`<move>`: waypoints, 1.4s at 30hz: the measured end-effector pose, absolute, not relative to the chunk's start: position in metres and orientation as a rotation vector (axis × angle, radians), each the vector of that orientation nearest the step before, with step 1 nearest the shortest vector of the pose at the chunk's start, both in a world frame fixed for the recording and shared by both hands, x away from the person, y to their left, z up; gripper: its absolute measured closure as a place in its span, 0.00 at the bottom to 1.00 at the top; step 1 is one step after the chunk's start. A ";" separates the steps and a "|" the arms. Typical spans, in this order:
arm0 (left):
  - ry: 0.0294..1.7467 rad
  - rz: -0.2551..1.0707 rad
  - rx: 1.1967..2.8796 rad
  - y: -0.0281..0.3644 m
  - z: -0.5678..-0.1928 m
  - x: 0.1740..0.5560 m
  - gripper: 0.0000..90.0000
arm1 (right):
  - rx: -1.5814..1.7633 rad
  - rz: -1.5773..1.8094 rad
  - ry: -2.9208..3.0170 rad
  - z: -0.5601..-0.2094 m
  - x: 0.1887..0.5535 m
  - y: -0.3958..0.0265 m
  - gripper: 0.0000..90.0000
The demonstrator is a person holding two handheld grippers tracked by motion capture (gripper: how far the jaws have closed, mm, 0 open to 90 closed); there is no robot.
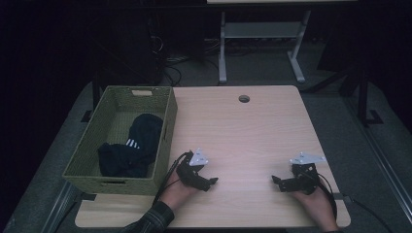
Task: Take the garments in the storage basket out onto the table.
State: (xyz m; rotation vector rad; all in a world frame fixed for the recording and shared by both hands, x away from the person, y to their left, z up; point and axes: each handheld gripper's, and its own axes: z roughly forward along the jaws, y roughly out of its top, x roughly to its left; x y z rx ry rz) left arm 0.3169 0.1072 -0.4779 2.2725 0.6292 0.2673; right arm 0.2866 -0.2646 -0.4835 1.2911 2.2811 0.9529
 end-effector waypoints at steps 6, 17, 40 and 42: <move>0.642 0.266 2.272 0.107 -0.478 0.316 0.15 | 1.291 0.953 2.281 -0.483 0.287 -0.265 0.02; 0.674 0.235 2.292 0.110 -0.473 0.317 0.15 | 1.290 0.952 2.280 -0.483 0.287 -0.265 0.02; 0.675 0.210 2.329 0.108 -0.462 0.319 0.15 | 1.295 0.953 2.280 -0.484 0.286 -0.264 0.02; 0.672 0.212 2.335 0.108 -0.461 0.320 0.15 | 1.295 0.954 2.280 -0.484 0.286 -0.264 0.02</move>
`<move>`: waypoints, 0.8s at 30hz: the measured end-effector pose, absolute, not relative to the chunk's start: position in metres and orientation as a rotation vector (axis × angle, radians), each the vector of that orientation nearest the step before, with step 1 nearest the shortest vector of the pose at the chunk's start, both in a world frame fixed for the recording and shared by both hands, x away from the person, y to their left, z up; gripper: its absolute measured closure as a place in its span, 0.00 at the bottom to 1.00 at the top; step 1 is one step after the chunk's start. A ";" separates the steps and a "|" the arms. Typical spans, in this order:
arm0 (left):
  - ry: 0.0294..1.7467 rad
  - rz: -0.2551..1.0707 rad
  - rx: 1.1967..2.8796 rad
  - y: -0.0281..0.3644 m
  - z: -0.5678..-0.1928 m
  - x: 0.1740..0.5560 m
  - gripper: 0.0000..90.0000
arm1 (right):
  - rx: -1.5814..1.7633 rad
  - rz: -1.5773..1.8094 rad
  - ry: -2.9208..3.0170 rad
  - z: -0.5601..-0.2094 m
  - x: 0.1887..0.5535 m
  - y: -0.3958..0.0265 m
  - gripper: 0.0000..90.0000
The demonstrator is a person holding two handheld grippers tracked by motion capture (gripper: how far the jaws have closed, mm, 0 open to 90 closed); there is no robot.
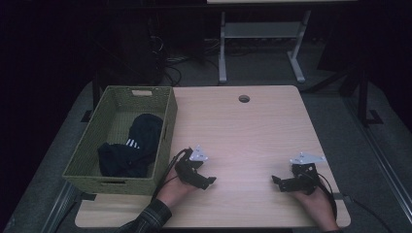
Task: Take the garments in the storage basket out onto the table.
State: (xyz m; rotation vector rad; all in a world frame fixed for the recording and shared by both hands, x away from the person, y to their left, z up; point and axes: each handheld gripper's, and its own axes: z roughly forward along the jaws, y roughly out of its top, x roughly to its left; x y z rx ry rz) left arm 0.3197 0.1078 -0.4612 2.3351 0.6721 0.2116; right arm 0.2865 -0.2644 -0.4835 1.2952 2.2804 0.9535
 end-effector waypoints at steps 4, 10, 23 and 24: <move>0.684 0.217 2.316 0.109 -0.455 0.322 0.16 | 1.295 0.953 2.282 -0.483 0.286 -0.265 0.02; 0.695 0.205 2.308 0.110 -0.452 0.324 0.16 | 1.295 0.952 2.283 -0.483 0.286 -0.265 0.02; 0.701 0.190 2.312 0.110 -0.443 0.323 0.16 | 1.295 0.954 2.281 -0.483 0.286 -0.264 0.02; 0.701 0.190 2.312 0.110 -0.443 0.323 0.16 | 1.295 0.954 2.281 -0.483 0.286 -0.264 0.02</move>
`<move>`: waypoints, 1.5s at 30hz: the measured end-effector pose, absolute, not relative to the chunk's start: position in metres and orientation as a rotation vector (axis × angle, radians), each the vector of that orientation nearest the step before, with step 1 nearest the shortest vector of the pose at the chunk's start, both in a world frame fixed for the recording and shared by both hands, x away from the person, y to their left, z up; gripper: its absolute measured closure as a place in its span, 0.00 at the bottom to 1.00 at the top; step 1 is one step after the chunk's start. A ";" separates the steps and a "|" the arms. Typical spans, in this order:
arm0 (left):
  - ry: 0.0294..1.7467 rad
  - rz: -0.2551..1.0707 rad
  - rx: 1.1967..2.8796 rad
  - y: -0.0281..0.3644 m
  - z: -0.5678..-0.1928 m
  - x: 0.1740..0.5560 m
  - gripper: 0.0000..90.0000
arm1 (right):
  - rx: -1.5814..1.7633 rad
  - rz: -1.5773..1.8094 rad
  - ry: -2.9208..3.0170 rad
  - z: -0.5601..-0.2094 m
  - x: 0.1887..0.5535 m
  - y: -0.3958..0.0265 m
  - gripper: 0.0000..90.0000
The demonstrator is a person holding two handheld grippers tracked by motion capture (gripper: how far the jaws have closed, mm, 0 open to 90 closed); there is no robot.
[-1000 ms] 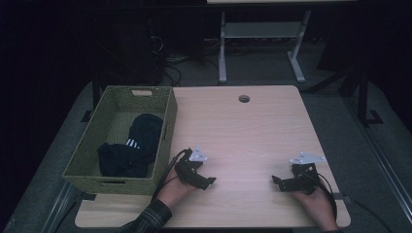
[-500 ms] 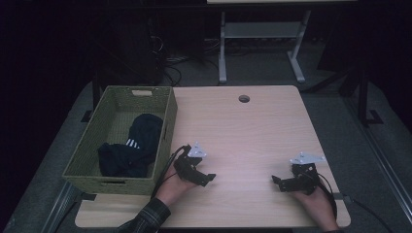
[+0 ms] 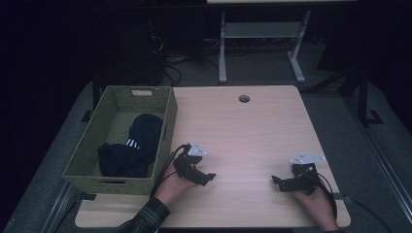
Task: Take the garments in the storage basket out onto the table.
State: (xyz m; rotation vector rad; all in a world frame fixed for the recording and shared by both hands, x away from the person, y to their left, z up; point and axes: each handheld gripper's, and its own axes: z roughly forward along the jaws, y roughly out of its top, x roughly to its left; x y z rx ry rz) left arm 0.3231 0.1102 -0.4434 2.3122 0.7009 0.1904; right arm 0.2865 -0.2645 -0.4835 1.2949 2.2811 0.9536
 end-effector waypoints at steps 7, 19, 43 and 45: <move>0.704 0.177 2.297 0.111 -0.439 0.323 0.16 | 1.295 0.953 2.281 -0.483 0.286 -0.264 0.02; 0.703 0.164 2.309 0.110 -0.431 0.321 0.16 | 1.295 0.953 2.281 -0.483 0.286 -0.264 0.02; 0.669 0.129 2.308 0.112 -0.408 0.320 0.16 | 1.290 0.954 2.281 -0.484 0.287 -0.265 0.02; 0.676 0.127 2.296 0.111 -0.405 0.320 0.16 | 1.289 0.954 2.281 -0.484 0.287 -0.265 0.02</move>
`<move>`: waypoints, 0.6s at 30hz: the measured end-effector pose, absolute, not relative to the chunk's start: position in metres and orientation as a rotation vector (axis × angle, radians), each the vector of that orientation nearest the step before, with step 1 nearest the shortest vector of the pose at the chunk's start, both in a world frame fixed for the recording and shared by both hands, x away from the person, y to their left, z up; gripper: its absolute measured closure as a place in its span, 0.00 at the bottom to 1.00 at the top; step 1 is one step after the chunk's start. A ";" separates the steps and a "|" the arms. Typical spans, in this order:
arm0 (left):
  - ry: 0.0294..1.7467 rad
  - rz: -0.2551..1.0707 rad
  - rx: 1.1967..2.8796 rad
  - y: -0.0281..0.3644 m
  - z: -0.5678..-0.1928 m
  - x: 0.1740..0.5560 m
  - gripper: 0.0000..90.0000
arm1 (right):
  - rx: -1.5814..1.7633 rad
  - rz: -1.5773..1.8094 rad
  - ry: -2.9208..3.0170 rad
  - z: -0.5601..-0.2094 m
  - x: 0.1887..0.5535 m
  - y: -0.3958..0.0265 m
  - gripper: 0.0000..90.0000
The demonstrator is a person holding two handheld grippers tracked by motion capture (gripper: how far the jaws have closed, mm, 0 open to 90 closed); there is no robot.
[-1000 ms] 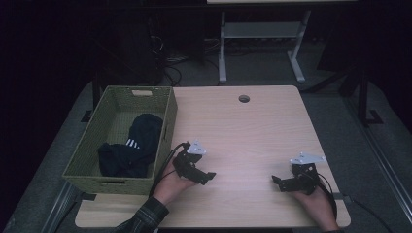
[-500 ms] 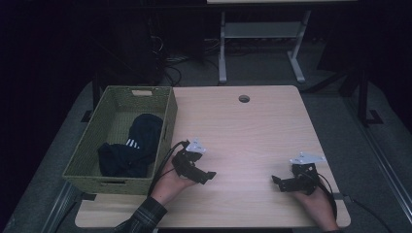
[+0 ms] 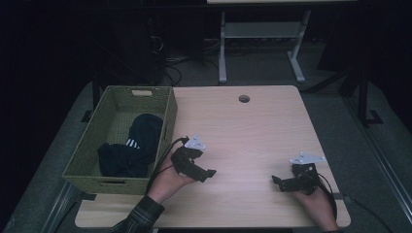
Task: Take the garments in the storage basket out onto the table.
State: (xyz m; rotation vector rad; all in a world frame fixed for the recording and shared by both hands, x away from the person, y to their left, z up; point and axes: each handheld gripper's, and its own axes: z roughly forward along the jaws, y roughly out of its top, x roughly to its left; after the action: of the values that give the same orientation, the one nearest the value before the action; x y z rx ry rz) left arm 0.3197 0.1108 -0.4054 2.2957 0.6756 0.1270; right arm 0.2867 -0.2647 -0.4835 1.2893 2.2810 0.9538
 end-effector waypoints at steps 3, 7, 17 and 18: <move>0.656 0.125 2.308 0.111 -0.402 0.320 0.16 | 1.288 0.954 2.281 -0.484 0.287 -0.265 0.02; 0.656 0.120 2.310 0.111 -0.400 0.320 0.16 | 1.290 0.953 2.281 -0.484 0.287 -0.265 0.02; 0.642 0.128 2.321 0.110 -0.387 0.325 0.16 | 1.296 0.953 2.280 -0.483 0.286 -0.264 0.02; 0.643 0.127 2.323 0.110 -0.386 0.325 0.16 | 1.296 0.953 2.281 -0.483 0.286 -0.264 0.02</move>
State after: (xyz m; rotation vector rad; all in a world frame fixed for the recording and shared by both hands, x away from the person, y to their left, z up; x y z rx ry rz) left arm 0.3248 0.1104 -0.3860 2.3233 0.6433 0.1265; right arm 0.2864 -0.2644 -0.4835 1.2961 2.2806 0.9531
